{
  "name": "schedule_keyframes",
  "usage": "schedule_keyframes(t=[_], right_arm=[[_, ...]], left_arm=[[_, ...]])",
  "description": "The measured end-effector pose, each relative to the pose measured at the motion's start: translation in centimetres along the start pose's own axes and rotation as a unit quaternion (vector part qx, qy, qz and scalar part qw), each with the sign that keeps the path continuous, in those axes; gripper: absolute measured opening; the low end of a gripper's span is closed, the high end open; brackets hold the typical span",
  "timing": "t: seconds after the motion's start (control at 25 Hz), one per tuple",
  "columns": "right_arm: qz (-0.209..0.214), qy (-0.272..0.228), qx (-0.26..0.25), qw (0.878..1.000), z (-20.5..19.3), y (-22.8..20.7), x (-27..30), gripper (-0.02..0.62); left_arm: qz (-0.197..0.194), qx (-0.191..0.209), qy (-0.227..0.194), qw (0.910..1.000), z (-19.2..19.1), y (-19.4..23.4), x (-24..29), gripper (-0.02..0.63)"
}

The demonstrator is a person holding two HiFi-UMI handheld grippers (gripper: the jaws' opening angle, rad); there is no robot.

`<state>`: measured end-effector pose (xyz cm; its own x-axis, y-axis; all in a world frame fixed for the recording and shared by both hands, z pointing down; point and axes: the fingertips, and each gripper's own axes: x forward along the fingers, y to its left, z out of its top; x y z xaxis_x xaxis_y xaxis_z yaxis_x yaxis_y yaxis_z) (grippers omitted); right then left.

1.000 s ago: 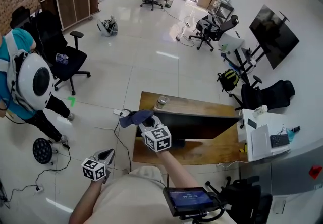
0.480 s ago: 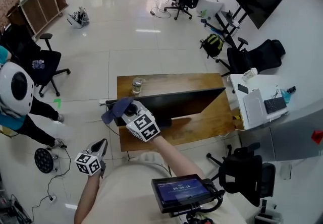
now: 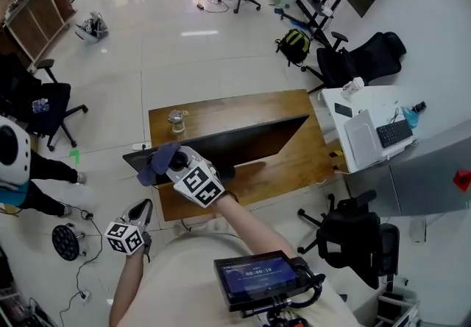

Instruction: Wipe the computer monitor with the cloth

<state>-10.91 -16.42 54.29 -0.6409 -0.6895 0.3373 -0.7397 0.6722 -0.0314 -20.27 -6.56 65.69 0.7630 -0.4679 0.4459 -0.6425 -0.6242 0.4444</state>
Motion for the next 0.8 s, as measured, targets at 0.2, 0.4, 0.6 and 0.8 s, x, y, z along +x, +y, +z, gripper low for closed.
schedule_keyframes(t=[0.2,0.4,0.6,0.8], right_arm=[[-0.008,-0.001,0.000,1.000,-1.1,-2.0,-2.1,0.089],[-0.021,0.006,0.006,1.000,-2.5,-4.3,-4.4,0.089],[-0.038,0.006,0.023,0.999,-3.7,-7.0,-7.3,0.089],[-0.054,0.005,0.036,0.998,-4.8,-9.5,-9.9,0.089]], left_arm=[[-0.001,0.001,0.006,1.0000,0.0,-1.0,1.6,0.003],[-0.003,0.003,0.010,0.9999,0.1,-2.3,3.0,0.003],[-0.004,0.006,0.014,0.9999,0.0,-3.6,4.3,0.003],[-0.001,0.007,0.017,0.9998,-0.1,-4.9,5.4,0.003]])
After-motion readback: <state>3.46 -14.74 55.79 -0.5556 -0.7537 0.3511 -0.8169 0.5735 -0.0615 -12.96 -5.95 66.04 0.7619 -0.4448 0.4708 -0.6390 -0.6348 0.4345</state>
